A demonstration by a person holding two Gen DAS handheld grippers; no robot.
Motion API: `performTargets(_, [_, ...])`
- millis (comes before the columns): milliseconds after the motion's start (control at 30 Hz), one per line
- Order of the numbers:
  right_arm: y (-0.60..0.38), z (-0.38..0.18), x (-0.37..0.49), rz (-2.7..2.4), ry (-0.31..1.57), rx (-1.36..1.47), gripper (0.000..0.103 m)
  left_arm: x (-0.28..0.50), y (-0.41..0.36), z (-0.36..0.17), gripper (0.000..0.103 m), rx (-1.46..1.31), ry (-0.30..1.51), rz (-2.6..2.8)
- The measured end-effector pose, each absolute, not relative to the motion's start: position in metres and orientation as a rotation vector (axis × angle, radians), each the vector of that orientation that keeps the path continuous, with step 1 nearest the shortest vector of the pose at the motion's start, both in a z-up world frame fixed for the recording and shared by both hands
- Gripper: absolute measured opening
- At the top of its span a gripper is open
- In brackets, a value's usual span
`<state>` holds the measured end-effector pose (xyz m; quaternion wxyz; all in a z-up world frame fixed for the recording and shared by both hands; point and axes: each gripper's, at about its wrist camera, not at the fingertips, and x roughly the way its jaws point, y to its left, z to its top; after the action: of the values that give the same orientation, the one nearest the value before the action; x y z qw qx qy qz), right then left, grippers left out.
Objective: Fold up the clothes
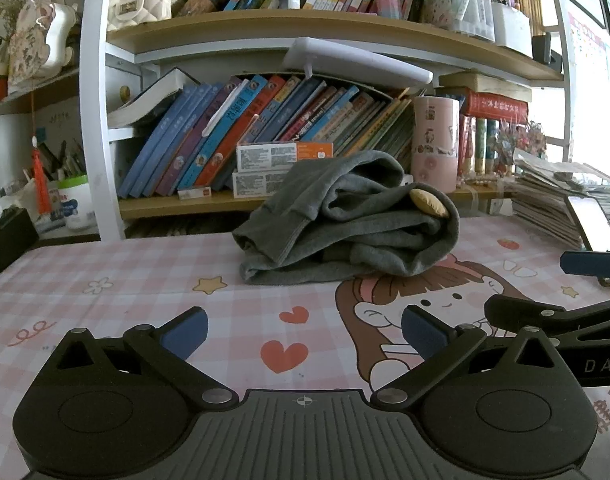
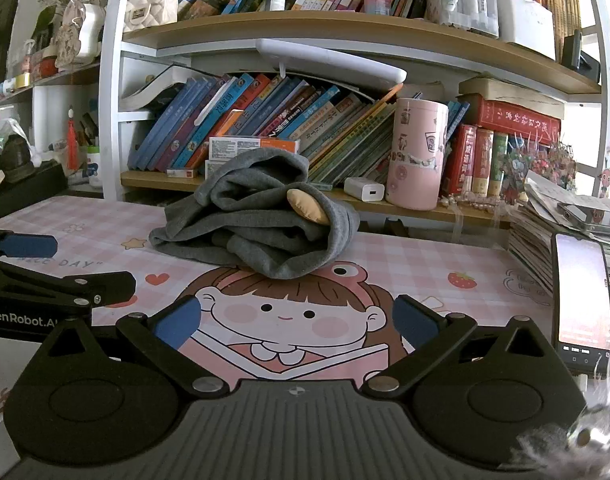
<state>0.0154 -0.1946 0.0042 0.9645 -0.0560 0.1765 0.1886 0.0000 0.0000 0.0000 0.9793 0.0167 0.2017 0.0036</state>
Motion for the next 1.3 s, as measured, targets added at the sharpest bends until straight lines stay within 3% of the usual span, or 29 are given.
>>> performTargets(1300, [-0.1964,0.0037,0.0192,0.374,0.384,-0.096,0.103,0.0034,0.0046,-0.0015,0.103,0.004,0.433,0.012])
